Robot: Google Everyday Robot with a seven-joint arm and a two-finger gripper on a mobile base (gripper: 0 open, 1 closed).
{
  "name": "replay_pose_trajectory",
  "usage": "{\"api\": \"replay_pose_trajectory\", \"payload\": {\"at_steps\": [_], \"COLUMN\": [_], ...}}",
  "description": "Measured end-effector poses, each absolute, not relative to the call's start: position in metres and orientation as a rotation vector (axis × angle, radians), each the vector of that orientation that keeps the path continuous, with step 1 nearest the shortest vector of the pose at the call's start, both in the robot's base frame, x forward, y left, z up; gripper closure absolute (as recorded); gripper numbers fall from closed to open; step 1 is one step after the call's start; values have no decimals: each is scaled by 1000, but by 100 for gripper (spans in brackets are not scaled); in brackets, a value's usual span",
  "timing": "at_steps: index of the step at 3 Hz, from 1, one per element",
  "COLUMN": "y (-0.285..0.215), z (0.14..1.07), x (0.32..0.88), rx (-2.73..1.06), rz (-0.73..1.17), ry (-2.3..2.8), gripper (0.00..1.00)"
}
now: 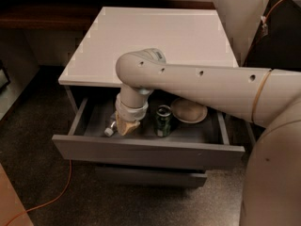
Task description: Pick blue plastic bottle from top drawer and place on counter
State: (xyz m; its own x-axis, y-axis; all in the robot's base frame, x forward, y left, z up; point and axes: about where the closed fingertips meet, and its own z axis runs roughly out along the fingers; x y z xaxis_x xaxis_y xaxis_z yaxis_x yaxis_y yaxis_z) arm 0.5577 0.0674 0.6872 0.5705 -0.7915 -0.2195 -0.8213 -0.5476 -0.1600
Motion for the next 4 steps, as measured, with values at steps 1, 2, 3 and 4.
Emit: {"api": "replay_pose_trajectory", "payload": {"at_steps": [1, 2, 3, 4], "y": [81, 83, 89, 89], "z": [676, 677, 675, 675], "x": [539, 535, 514, 514], "rx": [-2541, -2536, -2502, -2502], "rz": [192, 193, 189, 189], "ry": [1380, 1390, 1451, 1451], "gripper": [100, 100, 100, 100]}}
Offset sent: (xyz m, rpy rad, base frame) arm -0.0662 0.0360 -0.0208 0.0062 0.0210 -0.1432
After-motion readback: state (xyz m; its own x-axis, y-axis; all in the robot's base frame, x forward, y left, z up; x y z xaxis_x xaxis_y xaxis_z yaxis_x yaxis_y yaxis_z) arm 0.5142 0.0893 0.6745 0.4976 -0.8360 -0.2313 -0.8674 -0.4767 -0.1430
